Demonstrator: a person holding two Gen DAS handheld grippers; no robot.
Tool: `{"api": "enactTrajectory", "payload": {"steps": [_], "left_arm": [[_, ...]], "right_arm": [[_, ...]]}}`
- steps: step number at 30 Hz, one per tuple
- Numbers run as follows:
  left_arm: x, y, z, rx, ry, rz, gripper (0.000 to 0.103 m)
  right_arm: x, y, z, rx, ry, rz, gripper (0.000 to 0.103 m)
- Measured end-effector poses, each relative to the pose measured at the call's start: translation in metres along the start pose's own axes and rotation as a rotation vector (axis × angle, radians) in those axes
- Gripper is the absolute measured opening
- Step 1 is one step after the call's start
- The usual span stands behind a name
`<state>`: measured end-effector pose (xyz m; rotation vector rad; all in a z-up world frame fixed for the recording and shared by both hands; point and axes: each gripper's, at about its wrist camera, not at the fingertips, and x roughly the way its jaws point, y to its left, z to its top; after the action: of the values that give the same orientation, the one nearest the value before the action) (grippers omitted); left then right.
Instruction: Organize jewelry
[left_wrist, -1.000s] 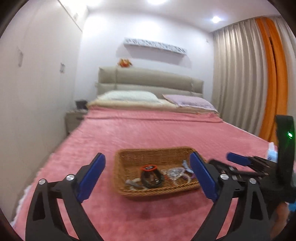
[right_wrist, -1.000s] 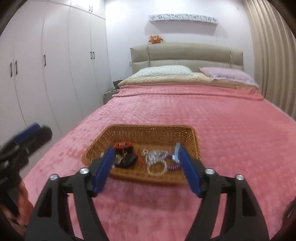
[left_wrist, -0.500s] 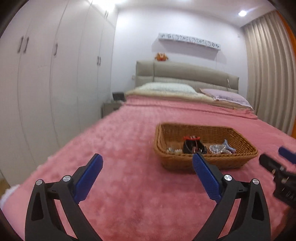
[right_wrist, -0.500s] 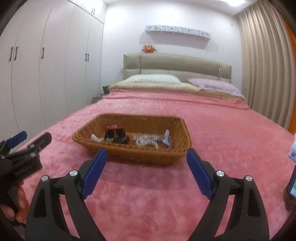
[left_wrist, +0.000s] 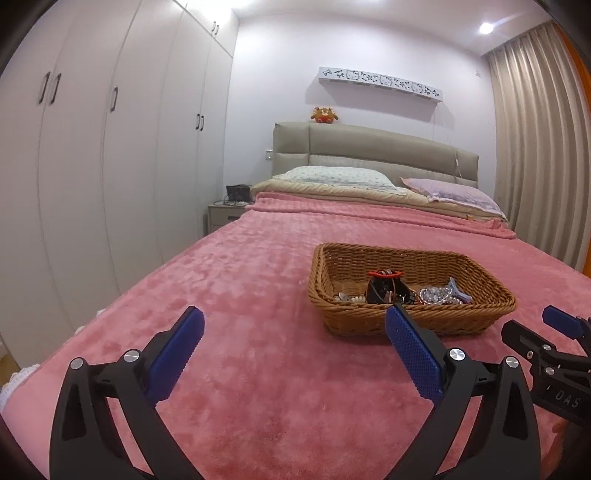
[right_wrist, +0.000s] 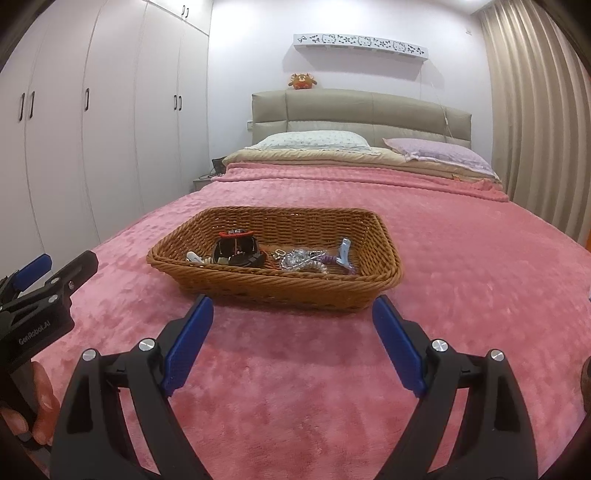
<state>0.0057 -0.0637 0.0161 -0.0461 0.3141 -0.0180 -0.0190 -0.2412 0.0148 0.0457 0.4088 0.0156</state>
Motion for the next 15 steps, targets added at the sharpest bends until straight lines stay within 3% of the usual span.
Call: {"api": "enactTrajectory", "payload": {"steps": [4, 6, 15], "left_arm": [[-0.0033, -0.0037, -0.0017, 0.020, -0.012, 0.011, 0.095], [-0.0041, -0.0049, -0.0013, 0.025, -0.013, 0.011, 0.095], [-0.0046, -0.0072, -0.0005, 0.037, -0.004, -0.009, 0.095]], "right_arm": [[0.0006, -0.0019, -0.0003, 0.013, 0.006, 0.001, 0.085], [0.0009, -0.0028, 0.0003, 0.016, 0.008, -0.002, 0.091], [-0.0030, -0.0008, -0.0003, 0.013, -0.008, 0.000, 0.091]]}}
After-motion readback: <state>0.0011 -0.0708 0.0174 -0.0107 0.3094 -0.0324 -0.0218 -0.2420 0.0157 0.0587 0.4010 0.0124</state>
